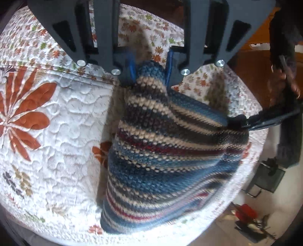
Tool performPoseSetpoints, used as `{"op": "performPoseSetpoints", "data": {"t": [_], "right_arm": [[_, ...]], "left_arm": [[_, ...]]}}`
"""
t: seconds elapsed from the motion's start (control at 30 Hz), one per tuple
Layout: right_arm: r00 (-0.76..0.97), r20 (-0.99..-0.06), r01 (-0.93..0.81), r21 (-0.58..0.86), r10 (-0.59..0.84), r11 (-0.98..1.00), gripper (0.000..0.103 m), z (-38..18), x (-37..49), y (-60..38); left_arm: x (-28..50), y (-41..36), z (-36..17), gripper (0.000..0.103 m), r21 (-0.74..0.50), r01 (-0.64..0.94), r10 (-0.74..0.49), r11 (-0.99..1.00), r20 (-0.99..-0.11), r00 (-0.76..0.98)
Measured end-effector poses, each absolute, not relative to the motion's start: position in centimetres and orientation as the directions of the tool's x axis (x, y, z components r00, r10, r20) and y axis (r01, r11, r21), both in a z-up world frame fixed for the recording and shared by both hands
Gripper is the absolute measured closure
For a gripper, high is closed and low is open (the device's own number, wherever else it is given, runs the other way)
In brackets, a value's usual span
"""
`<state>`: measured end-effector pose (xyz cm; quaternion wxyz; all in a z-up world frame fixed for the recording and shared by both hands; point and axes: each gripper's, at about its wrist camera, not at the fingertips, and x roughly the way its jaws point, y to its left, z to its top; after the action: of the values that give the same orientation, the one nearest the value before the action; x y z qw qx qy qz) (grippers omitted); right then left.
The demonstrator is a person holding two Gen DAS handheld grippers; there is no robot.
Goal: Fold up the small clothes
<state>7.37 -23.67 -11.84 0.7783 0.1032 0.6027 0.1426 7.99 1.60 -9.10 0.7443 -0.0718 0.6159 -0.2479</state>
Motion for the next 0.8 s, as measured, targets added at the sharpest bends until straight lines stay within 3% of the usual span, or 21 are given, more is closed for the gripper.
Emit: {"op": "performPoseSetpoints", "data": {"t": [0.07,0.23,0.33,0.4,0.47,0.5,0.63,0.67,0.8], "right_arm": [[0.248,-0.896,-0.119,0.348,0.367,0.93,0.081,-11.0,6.7,-24.3],[0.189,-0.905,-0.097,0.368,0.38,0.925,0.081,-13.7,6.7,-25.4],[0.167,-0.923,-0.097,0.335,0.347,0.937,0.08,-15.4,6.9,-24.7],[0.182,-0.913,-0.109,0.351,0.365,0.93,0.076,-14.8,6.9,-24.8],[0.183,-0.906,-0.129,0.363,0.382,0.923,0.062,-13.9,6.6,-24.8],[0.185,-0.907,-0.137,0.356,0.377,0.924,0.06,-13.6,6.4,-25.3],[0.232,-0.9,-0.156,0.339,0.368,0.928,0.048,-11.0,6.5,-26.5],[0.247,-0.89,-0.152,0.356,0.384,0.922,0.044,-10.2,6.9,-26.9],[0.305,-0.882,-0.141,0.33,0.358,0.933,0.042,-7.8,9.5,-27.8]], "left_arm": [[8.0,2.5,-9.3,0.084,-0.464,0.254,-0.498,0.849,-0.862,0.092],[9.1,3.0,-14.2,0.084,-0.445,0.174,-0.452,0.878,-0.892,-0.002],[9.3,3.1,-14.1,0.084,-0.456,0.16,-0.461,0.875,-0.887,-0.009],[9.2,3.3,-13.4,0.081,-0.453,0.168,-0.458,0.876,-0.889,-0.012],[9.6,3.5,-11.6,0.076,-0.462,0.171,-0.468,0.87,-0.884,-0.008],[9.7,3.7,-11.1,0.075,-0.459,0.173,-0.466,0.872,-0.885,0.0],[10.8,4.0,-7.8,0.053,-0.424,0.222,-0.447,0.878,-0.892,0.063],[11.4,3.9,-7.2,0.051,-0.418,0.232,-0.445,0.878,-0.893,0.076],[14.1,4.3,-7.1,0.051,-0.441,0.19,-0.457,0.877,-0.888,0.052]]}}
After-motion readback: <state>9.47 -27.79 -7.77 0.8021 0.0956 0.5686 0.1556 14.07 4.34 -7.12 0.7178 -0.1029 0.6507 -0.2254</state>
